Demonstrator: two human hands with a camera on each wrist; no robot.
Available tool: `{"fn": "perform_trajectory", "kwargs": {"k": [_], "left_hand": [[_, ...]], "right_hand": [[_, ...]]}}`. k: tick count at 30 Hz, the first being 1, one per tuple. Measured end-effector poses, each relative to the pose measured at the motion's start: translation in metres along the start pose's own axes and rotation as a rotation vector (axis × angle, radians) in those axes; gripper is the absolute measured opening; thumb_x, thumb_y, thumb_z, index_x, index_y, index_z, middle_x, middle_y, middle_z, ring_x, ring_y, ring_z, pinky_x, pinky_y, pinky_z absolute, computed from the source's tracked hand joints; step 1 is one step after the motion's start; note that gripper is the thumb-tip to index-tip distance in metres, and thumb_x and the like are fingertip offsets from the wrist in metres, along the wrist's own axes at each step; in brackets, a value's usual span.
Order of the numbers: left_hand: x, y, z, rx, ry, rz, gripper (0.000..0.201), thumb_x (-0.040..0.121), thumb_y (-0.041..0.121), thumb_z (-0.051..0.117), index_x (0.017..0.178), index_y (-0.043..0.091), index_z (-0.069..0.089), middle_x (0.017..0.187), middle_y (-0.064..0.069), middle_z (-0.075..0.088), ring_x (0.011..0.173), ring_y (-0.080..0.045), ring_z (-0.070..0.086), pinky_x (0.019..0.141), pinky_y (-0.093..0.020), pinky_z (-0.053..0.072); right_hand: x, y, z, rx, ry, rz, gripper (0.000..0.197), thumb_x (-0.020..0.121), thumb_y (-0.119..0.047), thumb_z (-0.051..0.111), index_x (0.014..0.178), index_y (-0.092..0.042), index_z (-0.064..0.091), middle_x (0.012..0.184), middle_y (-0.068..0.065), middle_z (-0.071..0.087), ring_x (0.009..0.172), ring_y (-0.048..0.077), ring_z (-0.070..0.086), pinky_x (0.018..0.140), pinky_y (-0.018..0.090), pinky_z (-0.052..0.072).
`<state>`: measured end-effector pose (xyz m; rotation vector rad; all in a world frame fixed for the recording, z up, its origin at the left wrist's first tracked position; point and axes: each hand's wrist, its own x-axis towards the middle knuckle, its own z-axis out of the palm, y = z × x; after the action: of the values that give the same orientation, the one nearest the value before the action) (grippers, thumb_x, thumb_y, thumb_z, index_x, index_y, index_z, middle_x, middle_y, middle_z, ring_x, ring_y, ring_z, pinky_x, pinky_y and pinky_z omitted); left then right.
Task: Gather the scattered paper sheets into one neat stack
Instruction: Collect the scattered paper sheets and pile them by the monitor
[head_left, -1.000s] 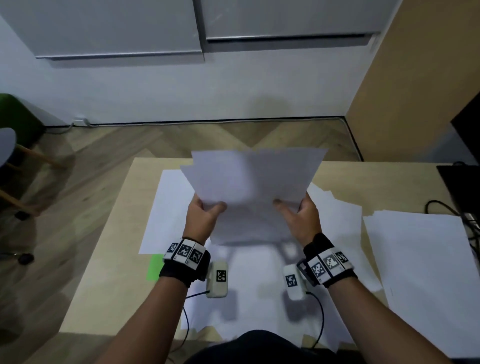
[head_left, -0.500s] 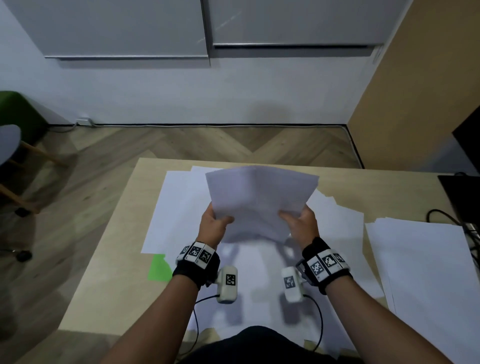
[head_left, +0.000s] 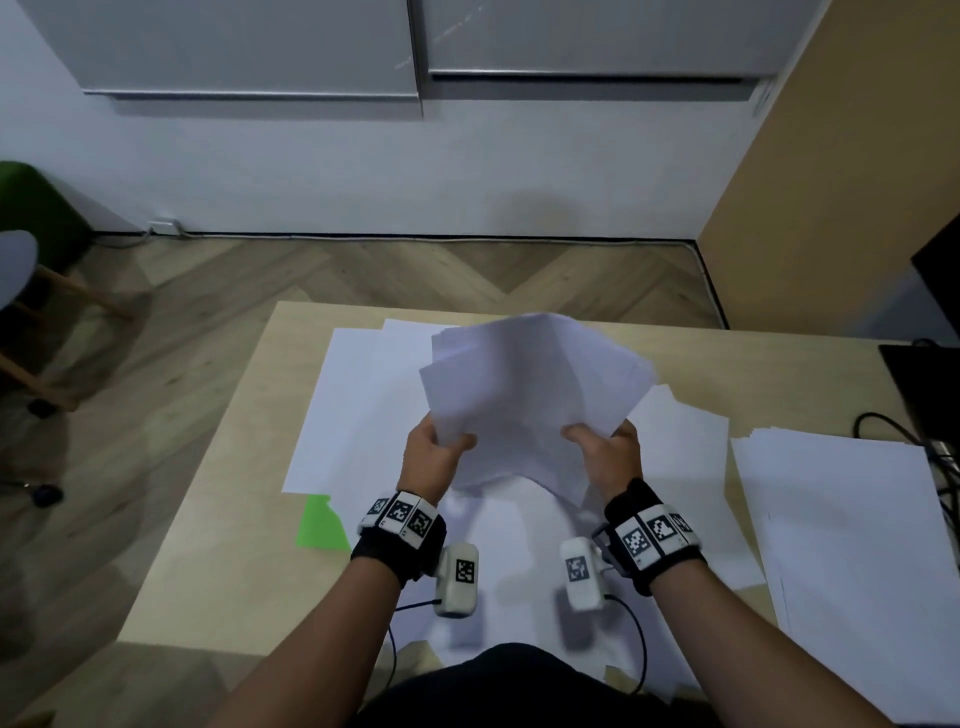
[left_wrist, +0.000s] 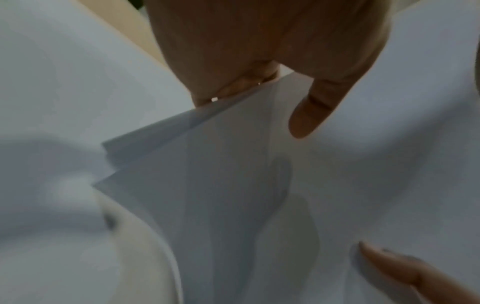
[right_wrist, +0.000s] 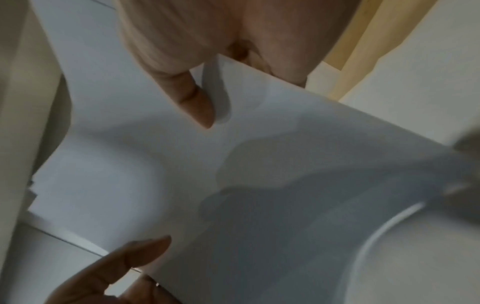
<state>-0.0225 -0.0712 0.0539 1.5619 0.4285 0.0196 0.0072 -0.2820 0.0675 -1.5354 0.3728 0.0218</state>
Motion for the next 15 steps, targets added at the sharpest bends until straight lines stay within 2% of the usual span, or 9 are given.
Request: {"fn": "perform_trajectory", "kwargs": {"k": [2, 4, 6, 8, 11, 13, 15], "left_hand": [[-0.003, -0.003, -0.003, -0.083, 0.041, -0.013, 0.031, 0.072, 0.004, 0.07, 0.1, 0.016, 0.066, 0.093, 0.002, 0.073, 0.085, -0.015, 0.067, 0.071, -0.021, 0.052], [-0.004, -0.011, -0.003, -0.078, 0.034, -0.048, 0.042, 0.067, 0.011, 0.07, 0.108, 0.018, 0.065, 0.101, 0.001, 0.073, 0.095, -0.017, 0.067, 0.079, -0.028, 0.053], [-0.005, -0.017, -0.002, -0.018, 0.036, -0.067, 0.039, 0.072, 0.007, 0.072, 0.108, 0.022, 0.066, 0.104, 0.001, 0.072, 0.102, -0.022, 0.066, 0.086, -0.035, 0.053], [-0.006, -0.016, -0.002, 0.002, 0.057, -0.042, 0.034, 0.078, -0.001, 0.071, 0.1, 0.024, 0.067, 0.1, 0.002, 0.073, 0.101, -0.023, 0.067, 0.087, -0.035, 0.053], [-0.006, -0.011, -0.004, -0.014, 0.076, -0.015, 0.031, 0.075, 0.0, 0.074, 0.095, 0.024, 0.069, 0.096, 0.003, 0.075, 0.095, -0.02, 0.069, 0.083, -0.033, 0.055], [-0.007, -0.011, -0.006, -0.028, 0.08, -0.009, 0.035, 0.068, 0.006, 0.076, 0.099, 0.022, 0.068, 0.097, 0.003, 0.074, 0.095, -0.018, 0.069, 0.082, -0.034, 0.055], [-0.008, -0.01, -0.008, -0.036, 0.093, 0.013, 0.04, 0.062, 0.012, 0.074, 0.1, 0.02, 0.065, 0.097, 0.004, 0.072, 0.091, -0.014, 0.068, 0.083, -0.035, 0.055]], "right_hand": [[-0.002, 0.005, -0.001, 0.035, -0.016, -0.013, 0.019, 0.071, 0.0, 0.076, 0.086, -0.011, 0.072, 0.082, -0.003, 0.075, 0.08, 0.022, 0.069, 0.073, 0.03, 0.054], [-0.002, 0.012, 0.001, 0.031, -0.054, 0.034, 0.024, 0.068, -0.005, 0.079, 0.09, -0.012, 0.072, 0.087, 0.001, 0.075, 0.083, 0.024, 0.069, 0.078, 0.037, 0.055], [-0.002, 0.017, 0.003, 0.016, -0.081, 0.08, 0.026, 0.065, -0.007, 0.081, 0.089, -0.011, 0.072, 0.087, 0.005, 0.075, 0.083, 0.026, 0.068, 0.08, 0.04, 0.055], [-0.004, 0.016, 0.003, 0.022, -0.084, 0.062, 0.03, 0.06, -0.013, 0.08, 0.089, -0.007, 0.073, 0.087, 0.007, 0.075, 0.083, 0.027, 0.069, 0.077, 0.038, 0.055], [-0.007, 0.011, 0.001, 0.06, -0.069, 0.016, 0.041, 0.06, -0.011, 0.079, 0.098, 0.0, 0.072, 0.093, 0.011, 0.076, 0.082, 0.024, 0.072, 0.073, 0.032, 0.057], [-0.007, 0.01, 0.001, 0.055, -0.094, 0.038, 0.035, 0.059, -0.006, 0.079, 0.094, -0.002, 0.072, 0.085, 0.005, 0.076, 0.075, 0.018, 0.071, 0.067, 0.025, 0.056], [-0.006, 0.008, 0.001, 0.043, -0.11, 0.051, 0.029, 0.065, 0.006, 0.079, 0.086, -0.012, 0.07, 0.072, -0.009, 0.073, 0.067, 0.011, 0.067, 0.06, 0.017, 0.053]]}}
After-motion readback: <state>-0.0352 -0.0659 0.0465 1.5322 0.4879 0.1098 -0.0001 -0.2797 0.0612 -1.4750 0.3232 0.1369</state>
